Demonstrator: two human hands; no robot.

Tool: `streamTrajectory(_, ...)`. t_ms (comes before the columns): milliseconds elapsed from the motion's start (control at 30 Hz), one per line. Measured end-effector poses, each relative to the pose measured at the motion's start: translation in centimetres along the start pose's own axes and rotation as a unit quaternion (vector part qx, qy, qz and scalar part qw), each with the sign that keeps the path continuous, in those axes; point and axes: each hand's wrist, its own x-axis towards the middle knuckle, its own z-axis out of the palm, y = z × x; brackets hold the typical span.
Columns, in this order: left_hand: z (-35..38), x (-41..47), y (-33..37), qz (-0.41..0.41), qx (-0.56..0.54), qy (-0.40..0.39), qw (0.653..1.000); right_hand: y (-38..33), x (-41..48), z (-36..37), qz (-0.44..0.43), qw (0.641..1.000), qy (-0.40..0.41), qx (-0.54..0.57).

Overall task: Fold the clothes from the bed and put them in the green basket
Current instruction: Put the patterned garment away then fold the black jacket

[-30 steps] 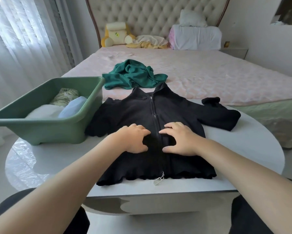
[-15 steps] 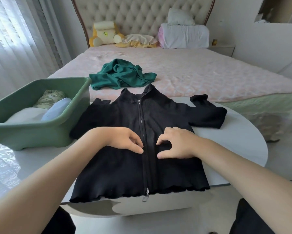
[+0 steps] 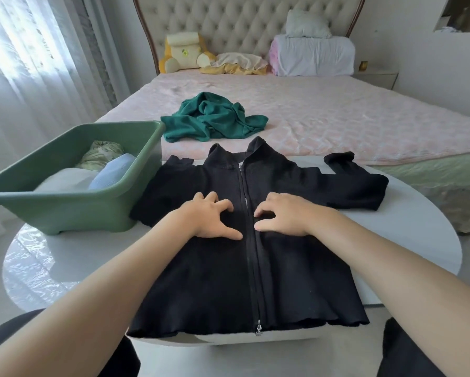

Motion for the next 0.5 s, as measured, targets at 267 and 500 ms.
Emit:
streamTrajectory(267,-2.4,-3.2,0.2,0.075,-0.215,-0.217,0.949,-2.2,-1.9,-3.1,0.017,0.982,-0.162,0.094)
streamTrajectory(500,-1.7,1.8,-1.1,0.069,-0.114,0.143,0.981,0.6,3.8,-1.0,-0.038,0.99,0.139,-0.008)
